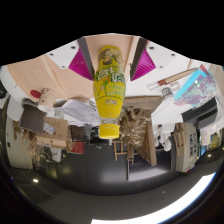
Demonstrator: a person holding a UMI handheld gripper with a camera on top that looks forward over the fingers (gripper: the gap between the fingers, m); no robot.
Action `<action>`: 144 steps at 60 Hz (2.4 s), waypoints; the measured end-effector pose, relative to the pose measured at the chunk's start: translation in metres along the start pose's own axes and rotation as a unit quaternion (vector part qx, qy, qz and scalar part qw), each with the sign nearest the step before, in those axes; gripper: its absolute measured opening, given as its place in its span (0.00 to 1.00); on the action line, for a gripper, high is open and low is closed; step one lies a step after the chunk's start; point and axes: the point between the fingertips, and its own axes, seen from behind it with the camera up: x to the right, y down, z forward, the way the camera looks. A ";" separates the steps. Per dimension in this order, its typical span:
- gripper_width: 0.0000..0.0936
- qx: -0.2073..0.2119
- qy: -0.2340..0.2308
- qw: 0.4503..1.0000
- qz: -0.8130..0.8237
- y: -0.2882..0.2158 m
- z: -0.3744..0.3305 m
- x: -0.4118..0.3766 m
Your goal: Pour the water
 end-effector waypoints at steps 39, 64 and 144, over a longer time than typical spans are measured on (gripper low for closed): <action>0.31 0.022 -0.052 0.995 0.085 -0.085 0.032 0.025; 0.31 0.033 -0.156 0.754 0.637 -0.193 0.109 0.147; 0.31 0.074 0.033 0.995 0.051 -0.204 0.095 0.442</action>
